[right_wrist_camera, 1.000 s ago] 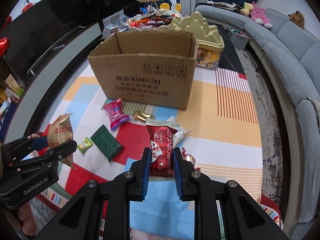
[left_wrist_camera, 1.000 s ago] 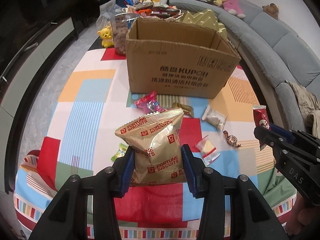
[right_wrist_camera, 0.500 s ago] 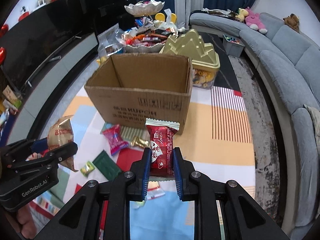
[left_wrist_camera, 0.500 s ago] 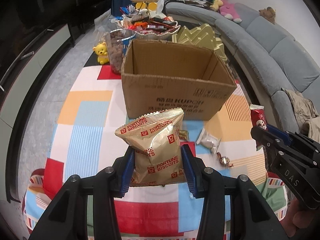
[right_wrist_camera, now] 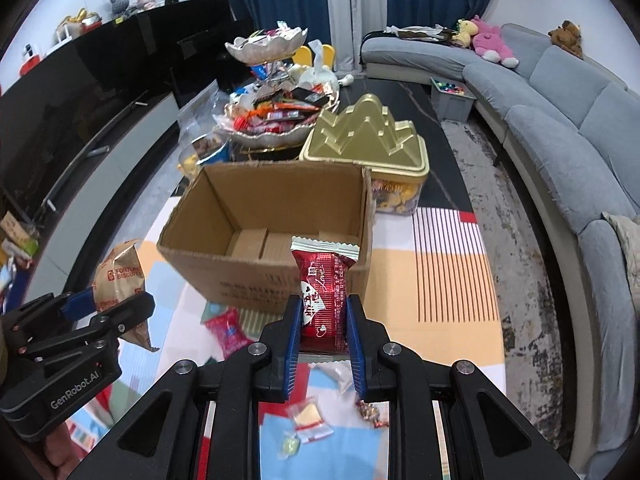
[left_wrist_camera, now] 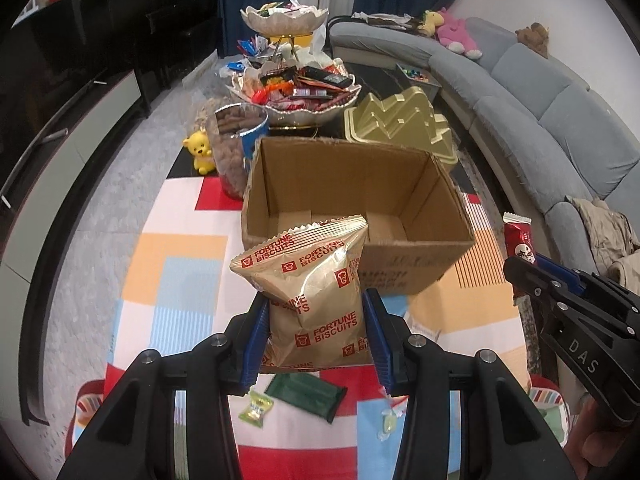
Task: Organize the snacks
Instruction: 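Lift the biscuit bag with the left tool while the right tool carries the red bar over the box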
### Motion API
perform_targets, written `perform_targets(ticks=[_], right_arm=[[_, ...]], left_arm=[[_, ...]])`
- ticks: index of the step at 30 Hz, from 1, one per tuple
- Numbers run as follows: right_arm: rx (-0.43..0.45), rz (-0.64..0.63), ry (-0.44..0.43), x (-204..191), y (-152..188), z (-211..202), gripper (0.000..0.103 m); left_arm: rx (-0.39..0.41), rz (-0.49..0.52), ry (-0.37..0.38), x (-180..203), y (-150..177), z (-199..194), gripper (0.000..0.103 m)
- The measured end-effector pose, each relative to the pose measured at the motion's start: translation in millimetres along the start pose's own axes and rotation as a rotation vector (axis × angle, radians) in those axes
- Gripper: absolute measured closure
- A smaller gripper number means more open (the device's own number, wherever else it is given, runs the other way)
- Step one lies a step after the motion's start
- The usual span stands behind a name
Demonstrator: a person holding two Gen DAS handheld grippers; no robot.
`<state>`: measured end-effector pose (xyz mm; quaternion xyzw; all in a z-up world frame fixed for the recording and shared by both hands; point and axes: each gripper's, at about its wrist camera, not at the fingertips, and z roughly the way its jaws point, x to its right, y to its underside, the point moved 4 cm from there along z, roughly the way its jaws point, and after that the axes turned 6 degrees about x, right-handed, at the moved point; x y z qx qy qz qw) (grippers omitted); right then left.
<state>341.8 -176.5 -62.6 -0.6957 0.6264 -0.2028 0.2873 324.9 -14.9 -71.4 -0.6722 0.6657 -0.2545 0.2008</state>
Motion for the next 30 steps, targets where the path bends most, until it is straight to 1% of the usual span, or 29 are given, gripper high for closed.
perform_targets(ticks=[7,13,23,30], right_arm=[[0.001,0.009,0.007,-4,-21,12,0.08],[-0.006,0.03,-0.001,-6,-36,26,0.08],[-0.02,0.016,0.018,-8,-60,51,0.08],[-0.04,0.006,0.031,-9,-70,71,0.08]], left_arm=[[-0.002,-0.001,-0.015,-6,-25,14,0.058],[-0.002,-0.009,-0.007,-7,-40,23,0.058],[-0.019,0.007,-0.009,-3,-61,48,0.058],[-0.029,0.013,-0.013,-7,-72,66,0.058]])
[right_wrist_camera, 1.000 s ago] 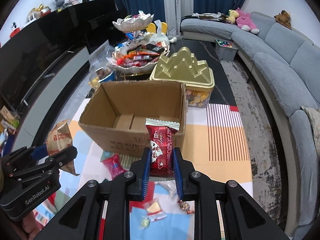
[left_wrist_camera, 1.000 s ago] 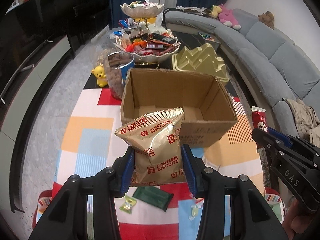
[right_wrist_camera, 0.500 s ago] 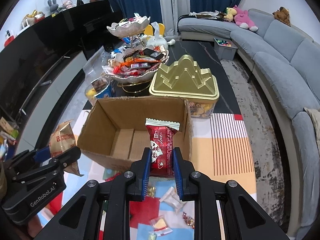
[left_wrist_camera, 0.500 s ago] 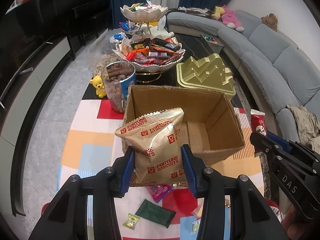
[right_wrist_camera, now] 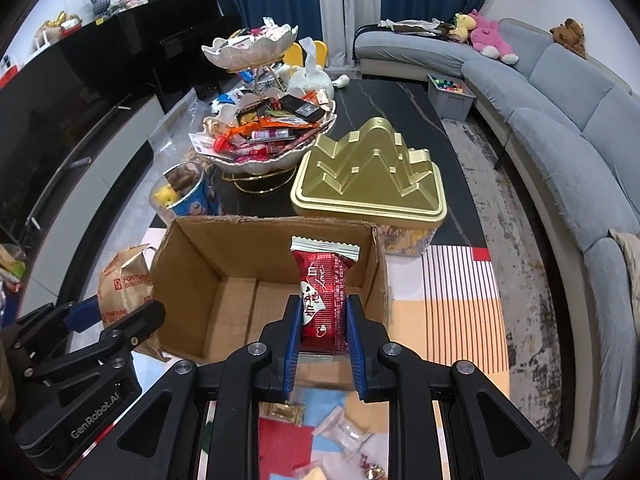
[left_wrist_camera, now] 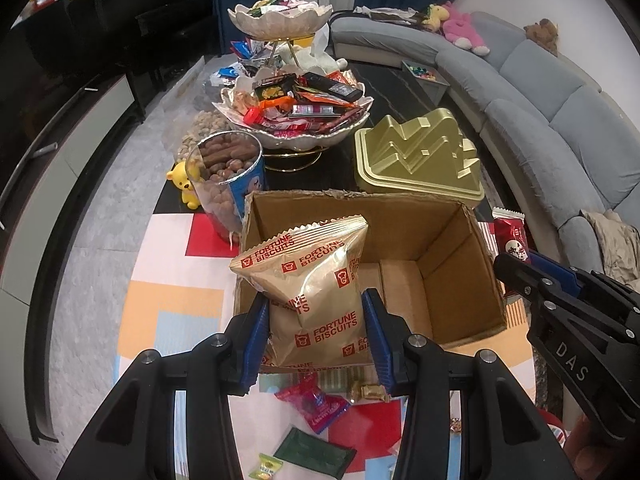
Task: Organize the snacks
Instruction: 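Lift the biscuit bag with the left tool while the right tool carries the red bar over the box, then open both tools to drop the biscuit bag and red bar into the box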
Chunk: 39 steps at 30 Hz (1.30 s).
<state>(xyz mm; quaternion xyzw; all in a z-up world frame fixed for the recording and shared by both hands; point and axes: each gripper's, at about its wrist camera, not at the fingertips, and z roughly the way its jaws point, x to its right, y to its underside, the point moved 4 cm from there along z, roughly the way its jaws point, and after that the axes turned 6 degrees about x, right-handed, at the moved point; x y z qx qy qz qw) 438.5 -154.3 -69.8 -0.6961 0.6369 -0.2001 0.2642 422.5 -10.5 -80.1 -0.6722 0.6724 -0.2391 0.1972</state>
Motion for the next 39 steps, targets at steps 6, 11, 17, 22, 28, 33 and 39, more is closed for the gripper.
perform_targets(ticks=[6,11,17,22,28,33,39], right_arm=[[-0.021,-0.013,0.001,-1,1,15,0.08],[-0.017,-0.023,-0.001,-2,1,19,0.075],[0.022,-0.018,0.026,0,-1,9,0.039],[0.04,-0.009,0.03,2,-3,0,0.039],[0.062,-0.005,0.032,2,-3,-14,0.039],[0.072,-0.006,0.04,4,2,-25,0.039],[0.074,0.006,0.046,9,11,-33,0.039]], left_arm=[[-0.024,-0.006,0.007,-2,0,14,0.058],[-0.034,-0.018,0.017,-4,3,18,0.041],[-0.028,-0.025,-0.008,-10,3,14,0.032],[-0.012,-0.023,-0.022,-12,2,4,0.026],[0.008,-0.029,-0.031,-15,4,-10,0.021],[0.014,-0.028,-0.027,-17,10,-20,0.021],[0.03,-0.011,-0.028,-14,15,-31,0.021]])
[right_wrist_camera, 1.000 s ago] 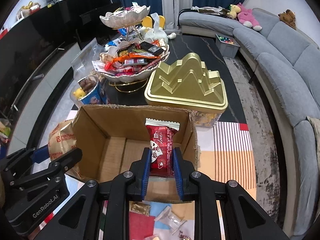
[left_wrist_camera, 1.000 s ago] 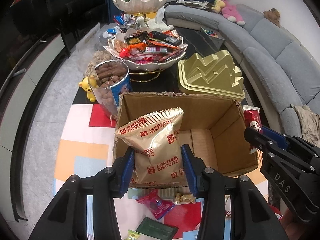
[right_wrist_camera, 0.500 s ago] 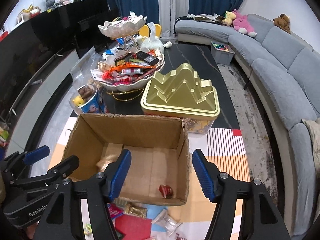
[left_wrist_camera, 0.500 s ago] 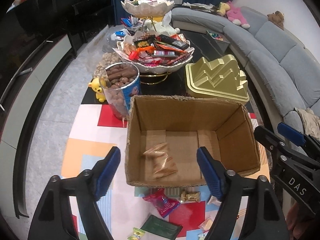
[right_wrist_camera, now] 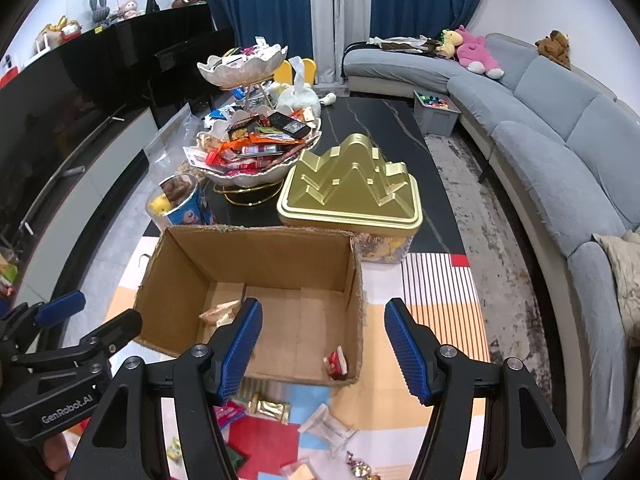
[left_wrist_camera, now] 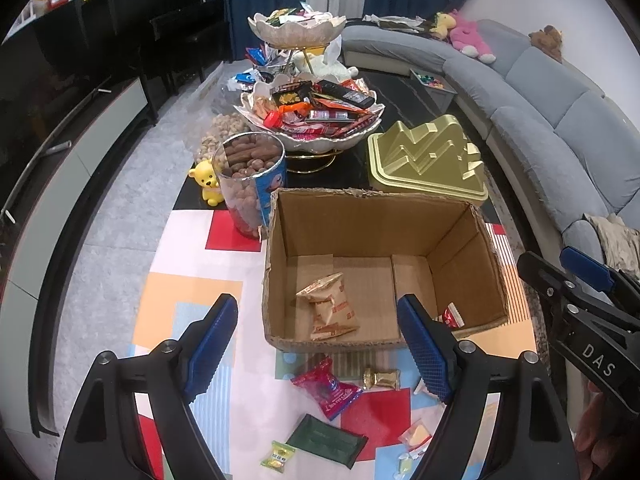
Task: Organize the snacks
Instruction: 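Open both tools to drop the biscuit bag and red bar into the box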
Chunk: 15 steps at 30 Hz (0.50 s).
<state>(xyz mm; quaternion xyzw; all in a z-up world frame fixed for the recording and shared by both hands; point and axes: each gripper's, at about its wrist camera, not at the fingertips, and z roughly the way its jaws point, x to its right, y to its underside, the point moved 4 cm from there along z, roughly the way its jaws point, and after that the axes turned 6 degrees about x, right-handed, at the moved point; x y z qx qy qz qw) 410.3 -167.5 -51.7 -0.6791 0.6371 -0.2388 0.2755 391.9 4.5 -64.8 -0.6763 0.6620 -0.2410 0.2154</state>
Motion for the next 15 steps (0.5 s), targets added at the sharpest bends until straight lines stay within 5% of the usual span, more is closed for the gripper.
perform_targets(ticks=[15], right_arm=[[0.035,0.004,0.023,8,16,-26,0.028]], left_arm=[[0.039,0.035,-0.011,6,18,-24,0.014]])
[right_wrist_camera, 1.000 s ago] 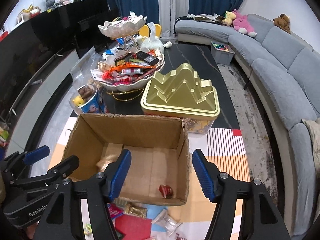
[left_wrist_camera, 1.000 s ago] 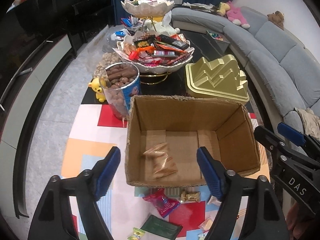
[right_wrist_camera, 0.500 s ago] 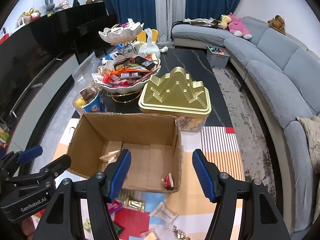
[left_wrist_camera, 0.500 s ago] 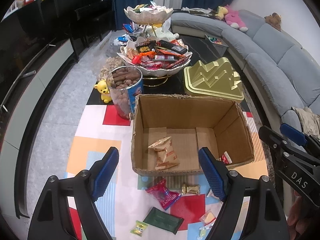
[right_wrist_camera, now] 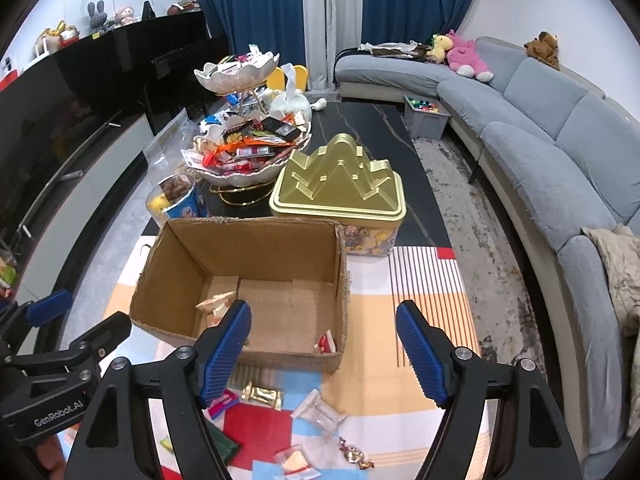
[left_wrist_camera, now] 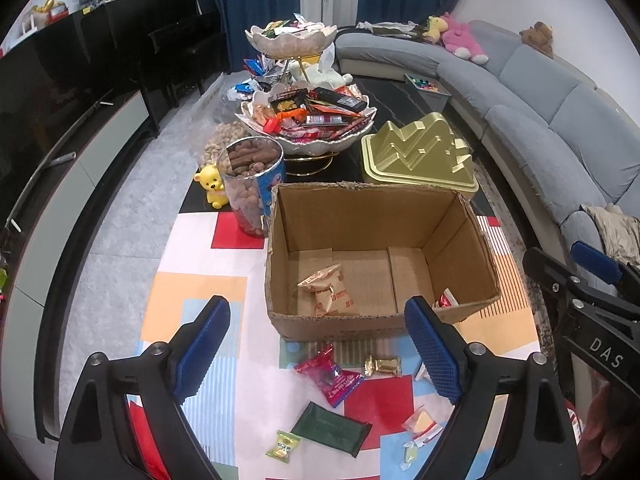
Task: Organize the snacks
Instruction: 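Open both tools to drop the biscuit bag and red bar into the box, then move both tools back toward the remaining snacks on the cloth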
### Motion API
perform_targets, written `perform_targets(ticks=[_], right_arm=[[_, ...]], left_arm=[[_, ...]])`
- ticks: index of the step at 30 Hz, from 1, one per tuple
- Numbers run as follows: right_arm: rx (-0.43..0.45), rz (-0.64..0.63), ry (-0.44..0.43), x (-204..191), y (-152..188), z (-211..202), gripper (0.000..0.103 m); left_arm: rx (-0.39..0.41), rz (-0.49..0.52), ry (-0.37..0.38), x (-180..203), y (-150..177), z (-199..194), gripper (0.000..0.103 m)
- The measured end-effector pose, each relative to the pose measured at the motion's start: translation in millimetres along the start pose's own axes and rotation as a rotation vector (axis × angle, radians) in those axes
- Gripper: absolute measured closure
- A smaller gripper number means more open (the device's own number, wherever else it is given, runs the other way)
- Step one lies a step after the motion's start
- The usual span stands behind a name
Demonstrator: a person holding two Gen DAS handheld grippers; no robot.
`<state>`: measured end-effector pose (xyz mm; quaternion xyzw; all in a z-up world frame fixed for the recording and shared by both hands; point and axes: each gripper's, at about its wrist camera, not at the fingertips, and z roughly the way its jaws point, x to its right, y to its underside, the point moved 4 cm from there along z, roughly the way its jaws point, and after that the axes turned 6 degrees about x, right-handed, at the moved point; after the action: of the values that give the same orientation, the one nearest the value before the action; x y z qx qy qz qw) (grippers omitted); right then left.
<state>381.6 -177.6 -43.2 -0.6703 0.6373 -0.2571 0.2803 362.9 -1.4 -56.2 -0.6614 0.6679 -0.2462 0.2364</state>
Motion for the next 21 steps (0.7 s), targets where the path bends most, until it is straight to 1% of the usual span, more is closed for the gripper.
perform_targets(ticks=[5,11,21], right_arm=[[0.015,-0.004,0.004,2,5,-10,0.028],[0.03,-0.022,0.007,-1,13,-20,0.028],[0.025,-0.042,-0.009,-10,36,-29,0.028]], left_arm=[[0.021,0.027,-0.012,3,7,-8,0.012],[0.025,0.017,-0.009,0,17,-16,0.009],[0.019,0.015,0.008,-5,48,-24,0.009]])
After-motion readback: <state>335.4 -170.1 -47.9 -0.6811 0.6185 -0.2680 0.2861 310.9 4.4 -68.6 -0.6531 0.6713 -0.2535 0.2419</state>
